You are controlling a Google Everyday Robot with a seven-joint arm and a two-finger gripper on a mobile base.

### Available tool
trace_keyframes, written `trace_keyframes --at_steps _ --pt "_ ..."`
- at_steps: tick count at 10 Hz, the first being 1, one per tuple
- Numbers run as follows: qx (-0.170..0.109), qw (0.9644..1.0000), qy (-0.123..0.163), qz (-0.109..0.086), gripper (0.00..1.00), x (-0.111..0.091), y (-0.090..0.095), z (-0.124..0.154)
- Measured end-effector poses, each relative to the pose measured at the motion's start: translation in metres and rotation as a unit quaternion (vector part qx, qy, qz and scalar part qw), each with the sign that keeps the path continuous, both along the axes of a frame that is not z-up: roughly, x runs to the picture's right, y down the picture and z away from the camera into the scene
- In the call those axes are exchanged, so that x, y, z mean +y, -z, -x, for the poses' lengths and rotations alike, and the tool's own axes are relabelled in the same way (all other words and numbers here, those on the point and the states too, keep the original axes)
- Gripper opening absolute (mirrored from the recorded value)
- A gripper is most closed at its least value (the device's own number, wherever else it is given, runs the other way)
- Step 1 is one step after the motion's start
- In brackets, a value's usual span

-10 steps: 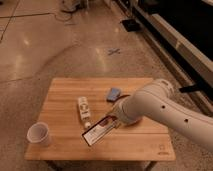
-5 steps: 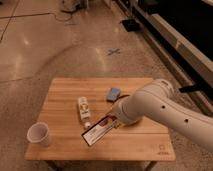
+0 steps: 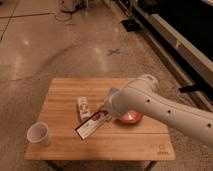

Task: Place the eraser in the ceramic cup

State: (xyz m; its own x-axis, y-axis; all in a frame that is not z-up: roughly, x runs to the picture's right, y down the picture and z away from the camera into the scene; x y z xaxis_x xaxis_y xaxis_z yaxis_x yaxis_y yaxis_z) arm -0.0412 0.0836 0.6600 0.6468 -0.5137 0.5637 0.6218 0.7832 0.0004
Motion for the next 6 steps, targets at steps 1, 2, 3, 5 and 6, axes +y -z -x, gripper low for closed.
trace_keyframes --at_steps 1,2,3,5,6 --pt "-0.010 0.9999 0.008 -0.005 0.00 -0.010 -0.013 0.022" --pt "-0.020 0.9997 0.013 -0.009 0.00 -0.019 -0.021 0.040" --pt "-0.034 0.9992 0.017 -0.012 0.00 -0.027 -0.024 0.060" --pt "-0.072 0.9970 0.020 -0.019 0.00 -0.044 -0.014 0.098" --pt "-0.086 0.9959 0.019 -0.022 0.00 -0.049 -0.007 0.110"
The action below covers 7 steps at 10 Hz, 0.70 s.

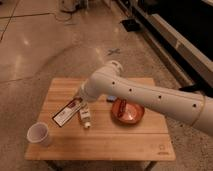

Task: Place the eraser in the ceramic cup

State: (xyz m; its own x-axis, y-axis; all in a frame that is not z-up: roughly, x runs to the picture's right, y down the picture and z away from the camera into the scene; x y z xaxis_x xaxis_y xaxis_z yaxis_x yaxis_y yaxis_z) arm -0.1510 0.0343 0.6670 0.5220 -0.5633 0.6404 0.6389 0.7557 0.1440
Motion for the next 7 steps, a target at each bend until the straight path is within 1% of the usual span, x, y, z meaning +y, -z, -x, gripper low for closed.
trace_keyframes --at_steps 2,3,4,5,6,7 --pt "-0.034 0.9993 -0.001 -0.012 0.00 -0.007 0.013 0.026" --pt "-0.049 0.9986 -0.002 -0.018 0.00 -0.009 0.015 0.038" --pt "-0.059 0.9980 -0.002 -0.024 0.00 -0.009 0.016 0.046" --pt "-0.071 0.9969 -0.003 -0.033 0.00 -0.010 0.016 0.058" --pt "-0.080 0.9958 -0.003 -0.044 0.00 -0.012 0.015 0.067" --pt "-0.085 0.9951 -0.003 -0.049 0.00 -0.012 0.015 0.074"
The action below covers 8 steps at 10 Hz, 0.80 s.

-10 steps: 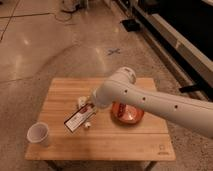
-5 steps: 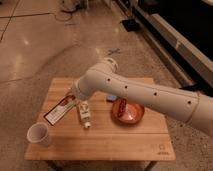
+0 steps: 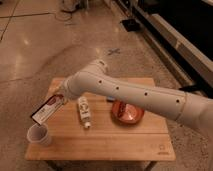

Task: Place the eraser in the ceramic cup

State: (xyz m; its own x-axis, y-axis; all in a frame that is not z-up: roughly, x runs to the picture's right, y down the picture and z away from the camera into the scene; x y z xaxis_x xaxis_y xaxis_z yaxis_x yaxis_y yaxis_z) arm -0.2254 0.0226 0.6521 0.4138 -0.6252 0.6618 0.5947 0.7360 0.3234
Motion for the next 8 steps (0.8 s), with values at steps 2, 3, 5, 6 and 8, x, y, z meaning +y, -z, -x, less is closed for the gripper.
trace_keyframes --at_steps 2,3,5,6,8 --pt "-0.008 0.9998 0.002 -0.016 0.00 -0.001 -0.003 0.020" --pt "-0.010 0.9996 0.002 -0.025 0.00 0.000 -0.005 0.028" --pt "-0.011 0.9990 0.007 -0.042 0.00 0.002 -0.008 0.043" --pt "-0.010 0.9986 0.010 -0.050 0.00 0.004 -0.013 0.051" --pt "-0.005 0.9979 0.012 -0.063 0.00 0.006 -0.025 0.058"
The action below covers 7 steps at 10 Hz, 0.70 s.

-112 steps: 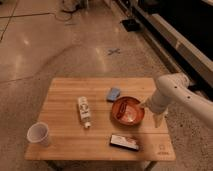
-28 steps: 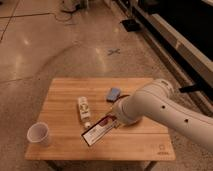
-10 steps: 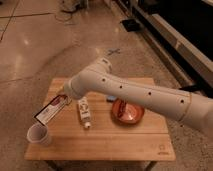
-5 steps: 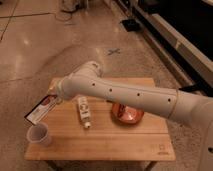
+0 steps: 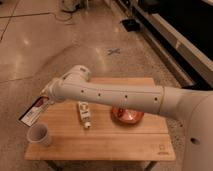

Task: Place the eraser in the ceramic cup

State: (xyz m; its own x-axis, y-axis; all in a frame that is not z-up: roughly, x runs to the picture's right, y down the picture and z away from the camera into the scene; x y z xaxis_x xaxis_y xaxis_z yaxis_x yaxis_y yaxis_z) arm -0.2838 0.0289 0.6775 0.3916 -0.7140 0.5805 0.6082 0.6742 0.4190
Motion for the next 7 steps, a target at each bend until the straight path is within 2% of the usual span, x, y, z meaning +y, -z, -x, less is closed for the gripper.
trace_keyframes --at_steps 5,7 --pt "0.022 0.9994 -0.017 -0.020 0.00 -0.002 -0.045 -0.007" --pt "0.027 0.9991 -0.026 -0.020 0.00 -0.001 -0.058 -0.015"
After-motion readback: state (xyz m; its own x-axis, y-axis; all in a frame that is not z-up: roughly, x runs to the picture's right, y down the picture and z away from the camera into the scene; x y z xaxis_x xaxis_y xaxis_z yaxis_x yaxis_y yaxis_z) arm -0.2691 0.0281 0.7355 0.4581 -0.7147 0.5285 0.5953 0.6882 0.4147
